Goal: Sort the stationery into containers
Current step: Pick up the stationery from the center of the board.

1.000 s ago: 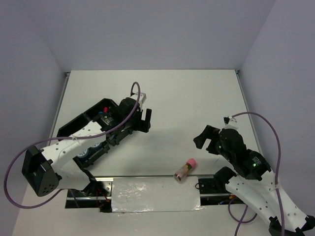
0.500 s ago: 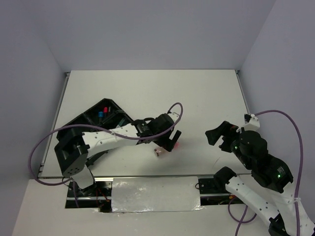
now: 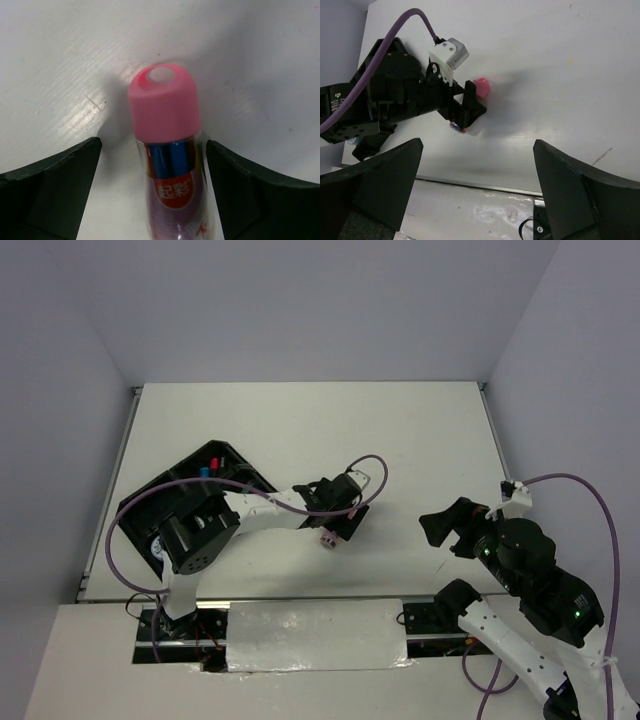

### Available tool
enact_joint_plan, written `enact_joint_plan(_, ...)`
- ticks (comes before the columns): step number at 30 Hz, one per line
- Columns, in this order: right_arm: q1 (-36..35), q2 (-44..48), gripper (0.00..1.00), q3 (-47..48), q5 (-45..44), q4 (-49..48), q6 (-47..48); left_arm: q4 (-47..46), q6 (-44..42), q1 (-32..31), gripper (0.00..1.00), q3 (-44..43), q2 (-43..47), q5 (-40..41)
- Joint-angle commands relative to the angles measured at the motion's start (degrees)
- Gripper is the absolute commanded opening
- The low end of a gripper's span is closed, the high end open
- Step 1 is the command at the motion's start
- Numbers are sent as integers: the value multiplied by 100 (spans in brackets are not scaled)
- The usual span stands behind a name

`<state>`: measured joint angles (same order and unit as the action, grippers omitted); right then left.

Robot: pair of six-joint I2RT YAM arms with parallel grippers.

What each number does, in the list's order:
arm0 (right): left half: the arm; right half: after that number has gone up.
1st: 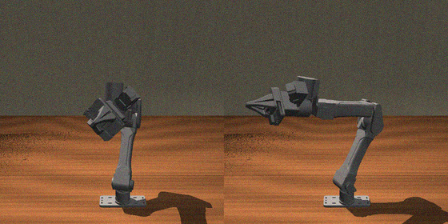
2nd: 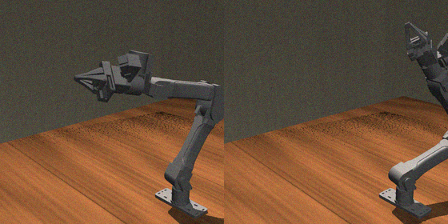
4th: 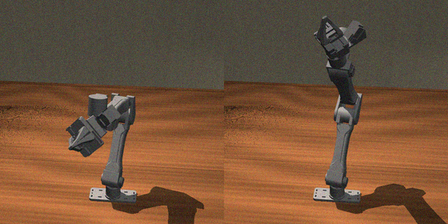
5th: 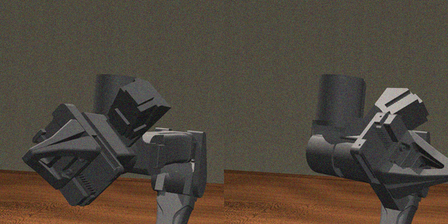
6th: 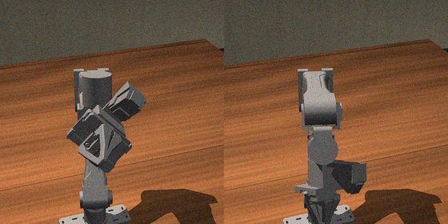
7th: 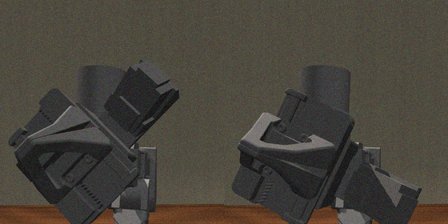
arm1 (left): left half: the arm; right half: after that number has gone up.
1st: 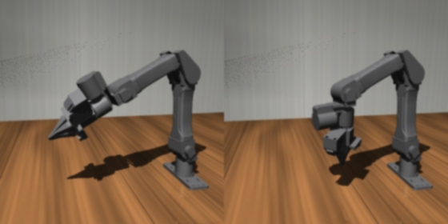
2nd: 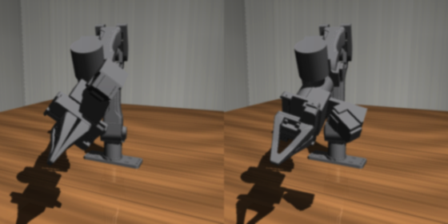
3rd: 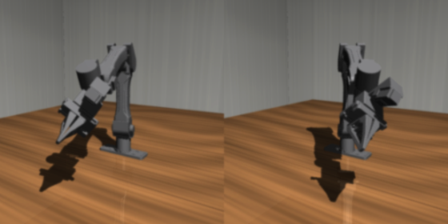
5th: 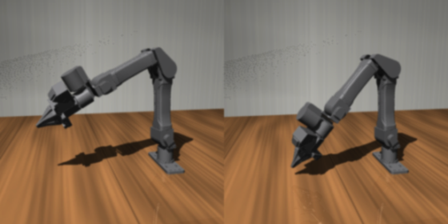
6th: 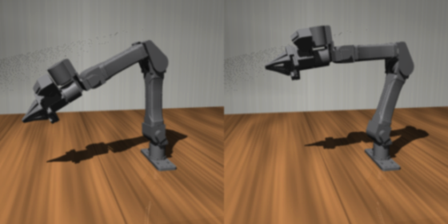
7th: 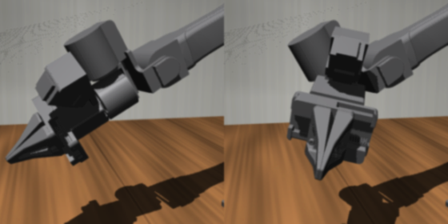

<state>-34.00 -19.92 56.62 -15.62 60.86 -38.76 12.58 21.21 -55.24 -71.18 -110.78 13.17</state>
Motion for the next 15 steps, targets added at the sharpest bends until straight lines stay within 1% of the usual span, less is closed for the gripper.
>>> enact_joint_plan(1,-37,6,100,51,-117,31,123,227,-65,-48,99,341,170,10)
enact_joint_plan(3,-37,-12,100,51,-29,-30,141,359,-30,-48,99,210,215,168)
enact_joint_plan(5,-37,-12,100,33,23,-109,150,543,-21,-48,99,113,67,195)
enact_joint_plan(6,-37,-3,100,42,50,-118,150,605,-21,-48,92,17,-4,82)
enact_joint_plan(8,-37,15,100,51,33,-75,159,754,84,-65,85,-28,-171,54)
enact_joint_plan(9,-28,32,100,77,-2,-57,159,851,120,-74,70,-28,-207,19)
enact_joint_plan(10,-37,67,100,95,-20,-13,159,878,181,-92,59,7,-216,-16)
enact_joint_plan(11,-37,120,100,103,-20,-13,167,878,216,-92,52,42,-207,-60)
enact_joint_plan(12,-37,146,100,104,-29,-13,176,887,234,-92,25,121,-207,-147)
enact_joint_plan(13,-37,164,100,121,-47,-4,185,904,295,-92,12,139,-207,-148)
enact_joint_plan(14,-37,182,100,139,-64,13,194,922,296,-92,2,139,-190,-139)
enact_joint_plan(15,-37,190,100,156,-82,5,211,948,287,-92,0,113,-163,-130)
